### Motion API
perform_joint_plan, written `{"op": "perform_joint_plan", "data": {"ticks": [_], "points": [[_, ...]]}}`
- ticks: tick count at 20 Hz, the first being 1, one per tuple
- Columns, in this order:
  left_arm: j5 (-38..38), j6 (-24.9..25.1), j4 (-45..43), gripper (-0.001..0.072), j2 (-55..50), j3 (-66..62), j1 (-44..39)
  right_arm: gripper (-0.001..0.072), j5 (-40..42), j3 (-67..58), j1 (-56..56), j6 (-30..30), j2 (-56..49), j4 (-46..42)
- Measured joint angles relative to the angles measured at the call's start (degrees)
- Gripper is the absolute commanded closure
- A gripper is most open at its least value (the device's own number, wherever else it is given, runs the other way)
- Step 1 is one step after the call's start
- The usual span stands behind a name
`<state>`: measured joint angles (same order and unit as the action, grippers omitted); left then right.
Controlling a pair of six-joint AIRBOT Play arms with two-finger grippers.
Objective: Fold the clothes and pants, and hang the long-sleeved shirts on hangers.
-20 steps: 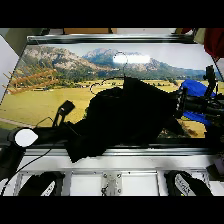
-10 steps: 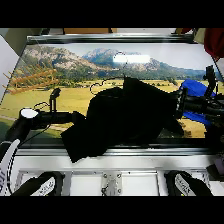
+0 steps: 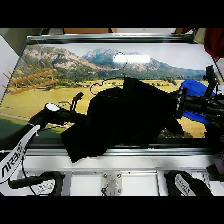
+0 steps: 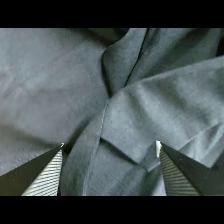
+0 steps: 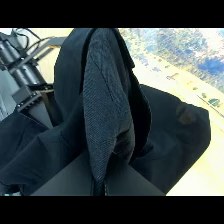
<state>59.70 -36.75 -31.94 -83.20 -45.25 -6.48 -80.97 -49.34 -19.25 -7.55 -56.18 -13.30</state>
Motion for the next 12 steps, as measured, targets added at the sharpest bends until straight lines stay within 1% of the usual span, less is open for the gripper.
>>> {"op": "perform_joint_plan", "data": {"ticks": [7, 9, 10, 11, 12], "points": [[4.07, 0.42, 0.04, 0.0099, -4.04, -3.39, -1.97, 0.0702, -0.02, 0.00, 0.00, 0.00, 0.00, 0.00], [4.92, 0.42, -1.46, 0.0102, -4.33, -3.65, -3.28, 0.0702, -0.02, 0.00, 0.00, 0.00, 0.00, 0.00], [5.20, 0.35, -2.51, 0.0287, -4.39, -3.72, -4.00, 0.0702, 0.00, 0.00, 0.00, 0.00, 0.00, 0.00], [5.53, 0.11, -3.41, 0.0582, -4.46, -3.76, -4.57, 0.0702, -0.02, 0.00, 0.00, 0.00, 0.00, 0.00], [5.75, -0.48, -4.04, 0.0692, -4.50, -3.82, -4.98, 0.0702, -0.02, 0.00, 0.00, 0.00, 0.00, 0.00]]}}
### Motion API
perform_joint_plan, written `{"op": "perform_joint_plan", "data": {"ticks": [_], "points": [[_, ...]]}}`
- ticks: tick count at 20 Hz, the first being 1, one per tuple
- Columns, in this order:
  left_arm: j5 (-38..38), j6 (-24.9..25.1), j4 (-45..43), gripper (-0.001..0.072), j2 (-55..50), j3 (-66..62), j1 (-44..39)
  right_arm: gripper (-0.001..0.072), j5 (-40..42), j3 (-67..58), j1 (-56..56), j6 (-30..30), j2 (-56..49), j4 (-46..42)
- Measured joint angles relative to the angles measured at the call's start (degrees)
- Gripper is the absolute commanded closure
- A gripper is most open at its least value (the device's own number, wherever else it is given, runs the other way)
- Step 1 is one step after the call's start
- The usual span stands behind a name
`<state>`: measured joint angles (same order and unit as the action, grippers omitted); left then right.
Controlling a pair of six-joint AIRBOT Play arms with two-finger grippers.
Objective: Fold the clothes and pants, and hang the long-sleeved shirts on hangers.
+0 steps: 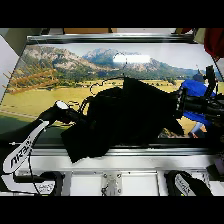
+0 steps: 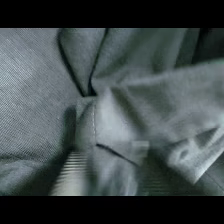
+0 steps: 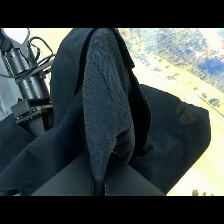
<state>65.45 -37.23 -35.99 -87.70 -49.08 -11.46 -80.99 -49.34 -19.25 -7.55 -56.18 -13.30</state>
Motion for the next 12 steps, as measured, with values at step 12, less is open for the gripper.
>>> {"op": "perform_joint_plan", "data": {"ticks": [12], "points": [[4.46, -7.58, -11.08, 0.0693, 15.13, -6.36, 13.05, 0.0704, -0.26, -0.04, -2.45, -8.79, 4.79, -2.23]]}}
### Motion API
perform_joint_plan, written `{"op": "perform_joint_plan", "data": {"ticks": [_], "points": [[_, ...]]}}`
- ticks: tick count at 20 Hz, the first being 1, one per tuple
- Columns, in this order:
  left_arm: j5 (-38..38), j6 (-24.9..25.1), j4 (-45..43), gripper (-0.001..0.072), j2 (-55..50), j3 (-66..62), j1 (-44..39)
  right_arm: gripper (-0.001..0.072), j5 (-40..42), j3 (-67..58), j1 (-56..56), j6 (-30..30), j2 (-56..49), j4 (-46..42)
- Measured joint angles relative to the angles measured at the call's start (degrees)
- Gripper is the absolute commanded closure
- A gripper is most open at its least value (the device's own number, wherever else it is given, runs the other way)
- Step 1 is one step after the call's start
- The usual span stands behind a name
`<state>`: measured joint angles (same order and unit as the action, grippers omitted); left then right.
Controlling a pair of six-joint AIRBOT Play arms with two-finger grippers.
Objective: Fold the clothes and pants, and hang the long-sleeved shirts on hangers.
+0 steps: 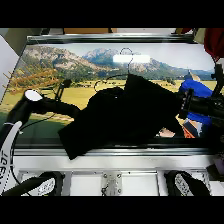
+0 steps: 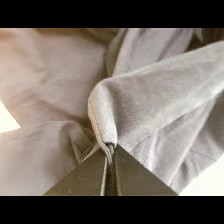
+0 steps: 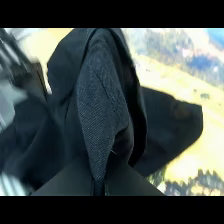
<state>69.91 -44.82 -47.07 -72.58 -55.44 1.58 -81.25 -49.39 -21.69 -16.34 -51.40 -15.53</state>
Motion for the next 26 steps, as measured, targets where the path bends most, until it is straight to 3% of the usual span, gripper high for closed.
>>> {"op": "perform_joint_plan", "data": {"ticks": [7, 18, 26], "points": [[0.48, -0.85, -2.49, 0.0692, 6.71, -6.62, 6.16, 0.0705, -9.94, -0.02, -0.13, -5.62, 2.01, -3.41], [0.68, -1.22, -2.80, 0.0692, 7.37, -12.85, 7.02, 0.0705, -19.80, -0.02, 7.15, -10.78, 2.75, -4.85], [3.23, -2.16, -1.99, 0.0690, 7.41, -15.06, 7.04, 0.0706, -18.60, -0.04, 11.21, -12.20, 2.75, 7.82]]}}
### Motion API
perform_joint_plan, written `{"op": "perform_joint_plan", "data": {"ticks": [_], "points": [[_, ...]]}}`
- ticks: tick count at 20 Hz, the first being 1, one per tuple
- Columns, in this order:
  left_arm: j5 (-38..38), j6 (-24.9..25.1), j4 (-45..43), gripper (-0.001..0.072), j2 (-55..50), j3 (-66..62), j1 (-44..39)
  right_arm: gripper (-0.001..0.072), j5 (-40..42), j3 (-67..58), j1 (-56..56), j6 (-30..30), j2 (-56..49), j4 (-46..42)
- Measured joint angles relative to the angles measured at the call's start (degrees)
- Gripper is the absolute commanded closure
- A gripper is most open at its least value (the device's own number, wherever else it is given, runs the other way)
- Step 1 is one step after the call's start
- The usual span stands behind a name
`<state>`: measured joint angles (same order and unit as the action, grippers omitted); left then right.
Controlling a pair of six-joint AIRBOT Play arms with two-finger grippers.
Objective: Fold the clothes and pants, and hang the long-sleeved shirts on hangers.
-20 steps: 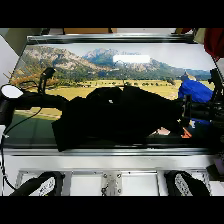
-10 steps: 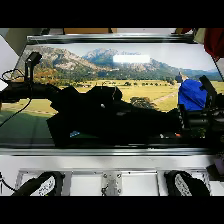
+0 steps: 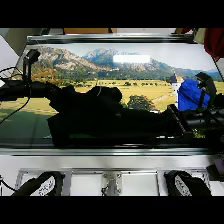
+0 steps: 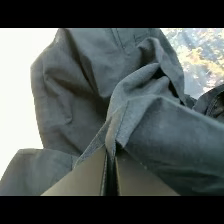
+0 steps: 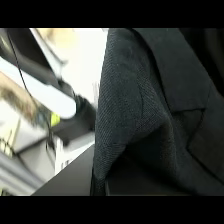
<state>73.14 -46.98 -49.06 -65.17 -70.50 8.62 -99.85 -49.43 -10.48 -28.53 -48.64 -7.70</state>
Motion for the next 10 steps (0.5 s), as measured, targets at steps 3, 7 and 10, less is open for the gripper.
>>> {"op": "perform_joint_plan", "data": {"ticks": [3, 7, 10], "points": [[0.79, -1.29, 1.70, 0.0075, 0.02, -4.35, 0.00, 0.0706, 3.08, 0.00, 0.20, 0.00, 0.00, 4.83], [0.37, -5.99, 2.75, 0.0081, 0.02, -11.69, 0.00, 0.0706, 6.05, 0.00, 0.26, 0.15, 0.00, 8.94], [0.09, -8.37, 4.33, 0.0107, 0.02, -17.14, 0.00, 0.0706, 7.58, 0.02, 0.26, 1.11, 0.02, 10.82]]}}
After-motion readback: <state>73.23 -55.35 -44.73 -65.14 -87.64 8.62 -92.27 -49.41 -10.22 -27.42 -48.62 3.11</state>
